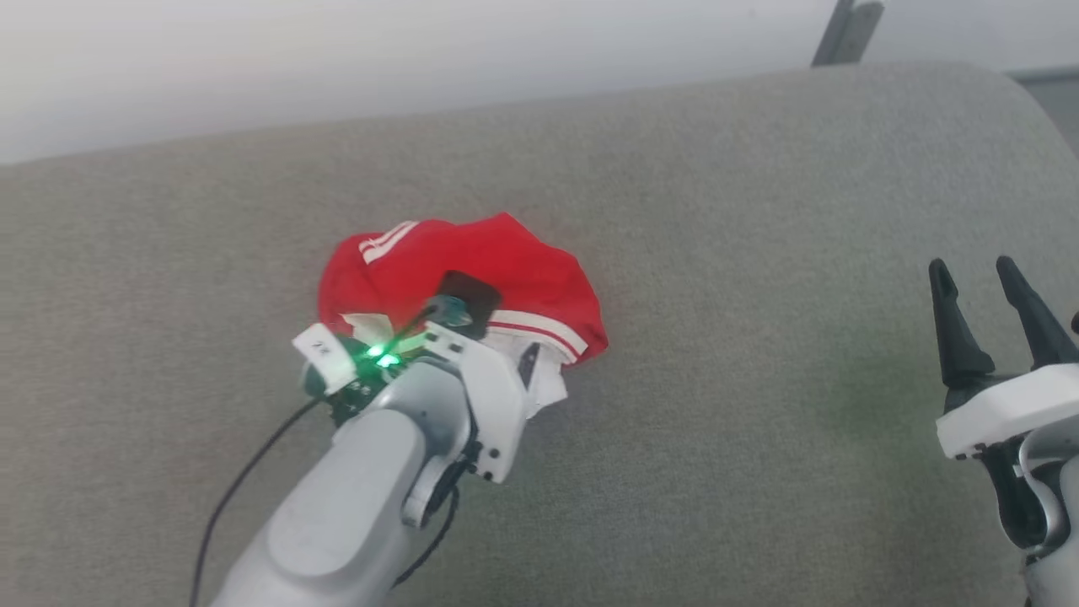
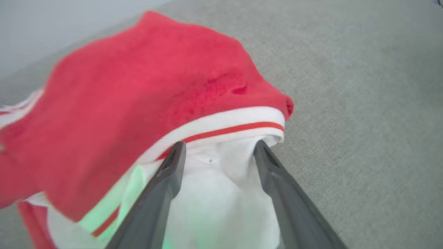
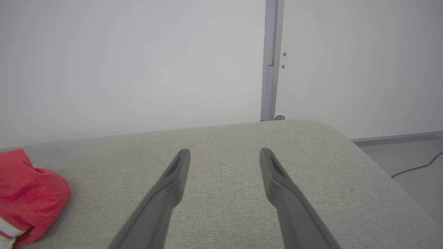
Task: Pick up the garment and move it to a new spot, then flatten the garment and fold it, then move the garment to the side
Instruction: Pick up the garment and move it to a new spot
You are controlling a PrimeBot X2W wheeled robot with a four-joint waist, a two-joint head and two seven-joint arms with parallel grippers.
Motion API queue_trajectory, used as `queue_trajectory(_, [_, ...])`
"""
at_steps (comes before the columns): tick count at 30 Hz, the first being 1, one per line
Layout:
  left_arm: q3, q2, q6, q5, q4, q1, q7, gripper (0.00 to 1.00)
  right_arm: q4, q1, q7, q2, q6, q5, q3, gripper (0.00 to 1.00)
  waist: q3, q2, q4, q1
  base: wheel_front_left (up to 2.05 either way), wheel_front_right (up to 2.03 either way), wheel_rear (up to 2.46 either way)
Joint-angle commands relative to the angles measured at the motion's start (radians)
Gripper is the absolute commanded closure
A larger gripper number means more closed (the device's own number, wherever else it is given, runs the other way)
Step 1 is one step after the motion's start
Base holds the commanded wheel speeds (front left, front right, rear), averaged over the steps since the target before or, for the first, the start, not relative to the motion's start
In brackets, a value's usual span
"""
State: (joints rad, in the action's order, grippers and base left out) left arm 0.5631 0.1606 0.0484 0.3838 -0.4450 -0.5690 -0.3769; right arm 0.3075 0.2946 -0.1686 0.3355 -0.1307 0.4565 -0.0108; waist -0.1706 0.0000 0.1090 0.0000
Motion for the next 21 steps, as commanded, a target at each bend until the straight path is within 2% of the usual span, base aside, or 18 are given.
queue_trajectory(1, [-0.008,0.013,0.003,0.010,0.018,0.022,0.011,0.00,0.005,-0.008,-0.011,-0.001,0.000,-0.004,0.001,0.00,0.028,0.0000,-0.021,0.0000,0.00,0.00,0.00])
queue_trajectory(7, [-0.069,0.105,0.031,0.020,0.178,0.102,0.085,0.00,0.001,-0.037,-0.011,-0.009,0.000,-0.027,0.019,0.00,0.080,0.0000,-0.058,0.0000,0.00,0.00,0.00])
queue_trajectory(10, [-0.126,0.148,0.057,0.033,0.256,0.155,0.146,0.00,-0.001,-0.052,-0.015,-0.011,0.000,-0.039,0.030,0.00,0.099,0.0000,-0.075,0.0000,0.00,0.00,0.00])
queue_trajectory(11, [-0.164,0.177,0.078,0.039,0.304,0.199,0.187,0.00,-0.004,-0.062,-0.016,-0.014,0.000,-0.044,0.036,0.00,0.113,0.0000,-0.085,0.0000,0.00,0.00,0.00])
queue_trajectory(16, [-0.261,0.247,0.105,0.070,0.386,0.312,0.300,0.00,-0.007,-0.090,-0.017,-0.018,0.000,-0.055,0.048,0.00,0.148,0.0000,-0.106,0.0000,0.00,0.00,0.00])
queue_trajectory(21, [-0.337,0.283,0.123,0.091,0.422,0.418,0.405,0.00,-0.015,-0.117,-0.019,-0.024,0.000,-0.063,0.065,0.00,0.172,0.0000,-0.121,0.0000,0.00,0.00,0.00])
